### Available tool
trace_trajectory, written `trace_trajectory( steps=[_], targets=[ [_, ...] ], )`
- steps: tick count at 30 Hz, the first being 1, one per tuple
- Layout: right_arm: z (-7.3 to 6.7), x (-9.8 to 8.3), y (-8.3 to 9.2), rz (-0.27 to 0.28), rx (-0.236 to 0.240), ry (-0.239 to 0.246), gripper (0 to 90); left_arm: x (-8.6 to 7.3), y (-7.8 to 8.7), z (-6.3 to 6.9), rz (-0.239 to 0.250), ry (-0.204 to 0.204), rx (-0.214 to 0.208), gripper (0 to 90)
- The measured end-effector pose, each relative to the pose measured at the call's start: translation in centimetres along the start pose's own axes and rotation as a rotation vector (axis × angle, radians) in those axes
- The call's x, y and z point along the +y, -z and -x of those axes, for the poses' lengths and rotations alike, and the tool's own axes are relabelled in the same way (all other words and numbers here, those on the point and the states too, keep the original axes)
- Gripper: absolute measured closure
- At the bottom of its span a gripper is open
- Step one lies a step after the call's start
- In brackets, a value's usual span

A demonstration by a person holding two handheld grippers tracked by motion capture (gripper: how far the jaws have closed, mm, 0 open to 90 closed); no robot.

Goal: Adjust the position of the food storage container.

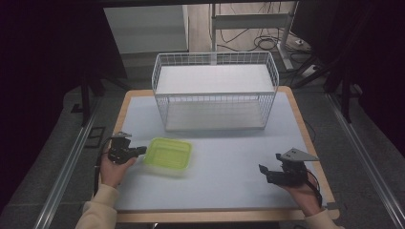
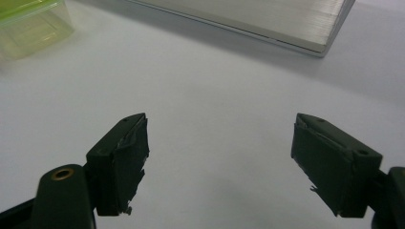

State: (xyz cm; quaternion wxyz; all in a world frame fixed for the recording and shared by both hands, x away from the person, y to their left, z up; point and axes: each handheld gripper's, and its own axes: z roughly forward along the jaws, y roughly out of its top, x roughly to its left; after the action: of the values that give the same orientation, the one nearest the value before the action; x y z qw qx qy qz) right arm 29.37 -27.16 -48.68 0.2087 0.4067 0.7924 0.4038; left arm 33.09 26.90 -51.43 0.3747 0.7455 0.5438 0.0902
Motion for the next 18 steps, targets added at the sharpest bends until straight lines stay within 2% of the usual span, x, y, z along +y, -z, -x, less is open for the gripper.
trace_trajectory(
  steps=[4, 7, 11, 18],
  targets=[
    [0.0, 0.0, 0.0, 0.001, 0.001, 0.0, 20.8, 0.0, -0.2, 0.7, -0.01, -0.005, -0.013, 90.0],
    [0.0, 0.1, -0.1, 0.0, 0.001, 0.002, 20.9, 0.2, -0.5, 1.5, -0.026, -0.009, -0.045, 90.0],
    [0.0, 0.1, 0.0, 0.001, 0.001, -0.001, 20.9, 0.3, -0.8, 2.4, -0.038, -0.02, -0.062, 90.0],
    [0.1, 0.1, 0.2, 0.009, -0.002, 0.0, 20.9, 0.2, -1.5, 4.1, -0.072, -0.062, -0.068, 90.0]
  ],
)
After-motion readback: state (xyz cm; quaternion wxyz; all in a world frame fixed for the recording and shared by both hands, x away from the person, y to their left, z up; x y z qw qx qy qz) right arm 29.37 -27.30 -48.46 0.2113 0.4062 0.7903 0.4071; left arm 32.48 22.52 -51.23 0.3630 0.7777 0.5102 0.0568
